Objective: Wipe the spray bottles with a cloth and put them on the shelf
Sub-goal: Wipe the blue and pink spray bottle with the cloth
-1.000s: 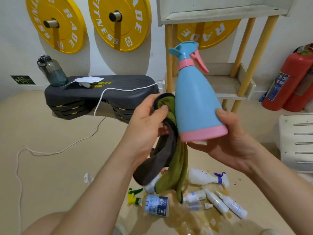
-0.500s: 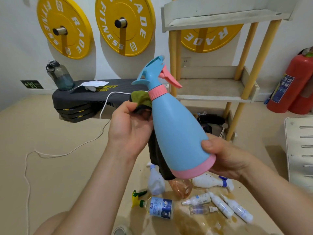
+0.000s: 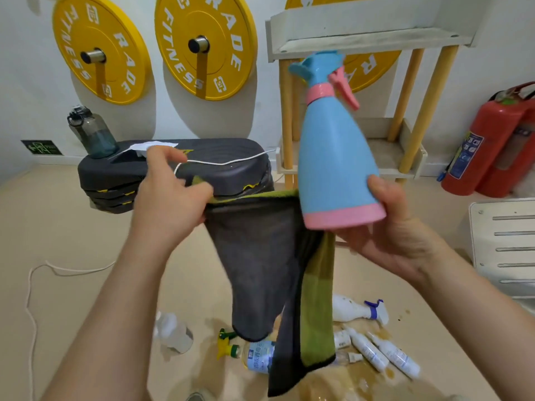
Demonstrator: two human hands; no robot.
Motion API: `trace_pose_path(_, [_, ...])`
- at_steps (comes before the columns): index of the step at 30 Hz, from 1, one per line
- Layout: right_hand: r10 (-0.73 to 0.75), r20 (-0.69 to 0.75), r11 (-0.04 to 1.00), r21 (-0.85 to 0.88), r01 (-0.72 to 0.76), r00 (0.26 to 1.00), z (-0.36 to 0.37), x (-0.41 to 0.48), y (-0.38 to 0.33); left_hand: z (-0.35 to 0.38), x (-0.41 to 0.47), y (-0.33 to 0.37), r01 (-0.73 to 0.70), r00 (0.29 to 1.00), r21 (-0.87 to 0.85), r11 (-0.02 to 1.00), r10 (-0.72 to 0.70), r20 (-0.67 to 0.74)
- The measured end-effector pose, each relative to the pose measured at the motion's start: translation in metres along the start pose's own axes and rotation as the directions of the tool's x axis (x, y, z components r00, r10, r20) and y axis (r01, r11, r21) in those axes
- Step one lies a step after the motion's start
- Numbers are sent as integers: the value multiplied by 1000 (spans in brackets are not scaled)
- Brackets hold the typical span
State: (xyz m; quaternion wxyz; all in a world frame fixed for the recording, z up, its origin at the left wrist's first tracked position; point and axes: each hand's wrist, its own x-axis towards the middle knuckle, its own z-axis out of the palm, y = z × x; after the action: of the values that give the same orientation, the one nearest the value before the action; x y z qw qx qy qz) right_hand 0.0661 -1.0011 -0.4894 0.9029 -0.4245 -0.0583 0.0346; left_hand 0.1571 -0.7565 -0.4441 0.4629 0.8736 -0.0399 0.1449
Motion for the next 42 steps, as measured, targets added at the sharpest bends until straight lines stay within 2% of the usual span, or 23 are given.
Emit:
trace_pose_path(2, [-57, -50, 998, 4, 57, 997, 1, 1, -7, -6, -3, -7, -36, 964, 268, 963, -37, 264])
trace_pose_path(4, [-87, -83, 996, -7, 87, 993, 2, 2, -11, -1, -10, -11, -119, 784, 446, 887, -191, 590])
trace_pose_path(6, [-95, -93, 995, 2, 96, 991, 4, 2, -11, 12, -20, -15, -239, 617, 513, 825, -279, 736])
trace_pose_path(8, [-90, -64, 995, 44, 92, 994, 7, 3, -8, 28, -31, -18, -391, 551, 527, 754, -267, 791])
trace_pose_path(10, [-80, -11, 994, 69, 81, 997, 12, 3, -6, 46, -43, -24, -510, 583, 526, 680, -177, 793])
trace_pose_path(11, [-75, 15, 995, 74, 73, 997, 15, 3, -5, 57, -49, -28, -480, 604, 446, 755, -84, 793])
trace_pose_path(13, [-69, 53, 993, 101, 63, 996, 19, 2, -2, 76, -63, -23, -234, 623, 79, 969, 87, 777])
trace_pose_path(14, [-67, 61, 990, 126, 59, 996, 20, 2, -1, 86, -71, -18, -87, 609, -98, 991, 131, 782])
trace_pose_path(16, [-64, 47, 982, 179, 54, 997, 21, 1, 0, 107, -82, -16, 80, 667, -246, 966, 131, 733])
trace_pose_path(19, [-74, -20, 979, 188, 77, 997, 9, 1, -9, 110, -71, -19, 202, 767, -311, 929, 47, 640])
trace_pose_path(21, [-72, -92, 996, -52, 67, 993, -3, -1, -25, 93, -51, -17, 225, 825, -367, 903, 23, 564])
trace_pose_path(23, [-67, -169, 906, -423, -11, 983, -16, -3, -37, 72, -35, -9, 185, 884, -448, 875, 51, 464])
trace_pose_path(25, [-55, -166, 762, -644, -66, 985, -22, -6, -37, 61, -36, 1, 184, 898, -545, 818, 85, 431])
trace_pose_path(27, [-49, -149, 688, -722, -75, 988, -18, -6, -30, 60, -41, 3, 345, 876, -639, 688, 10, 483])
trace_pose_path(29, [-26, -133, 692, -718, -78, 991, -12, -5, -20, 60, -44, 2, 601, 762, -675, 428, -54, 645])
trace_pose_path(30, [-15, -135, 682, -726, -89, 991, -10, -4, -16, 57, -43, 4, 673, 715, -680, 291, -19, 699])
trace_pose_path(31, [-14, -146, 645, -757, -103, 989, -9, -2, -12, 55, -40, 4, 681, 710, -702, 209, 43, 702])
trace_pose_path(32, [-28, -173, 582, -803, -124, 984, -7, 0, -7, 54, -39, 5, 640, 738, -743, 196, 110, 666])
trace_pose_path(33, [-59, -203, 521, -842, -143, 977, -5, 1, -1, 55, -39, 4, 554, 786, -795, 246, 158, 597])
trace_pose_path(35, [-116, -218, 472, -871, -139, 969, 3, 2, 14, 63, -43, 4, 335, 861, -820, 464, 204, 466])
trace_pose_path(37, [-136, -176, 474, -876, -92, 975, 10, 1, 28, 73, -49, 2, 97, 895, -699, 708, 245, 373])
trace_pose_path(38, [-131, -151, 488, -870, -69, 980, 13, 0, 34, 76, -51, 2, 21, 905, -632, 775, 254, 342])
trace_pose_path(42, [-99, -44, 483, -876, 10, 994, 22, -3, 38, 74, -53, 10, 35, 930, -720, 693, 242, 278])
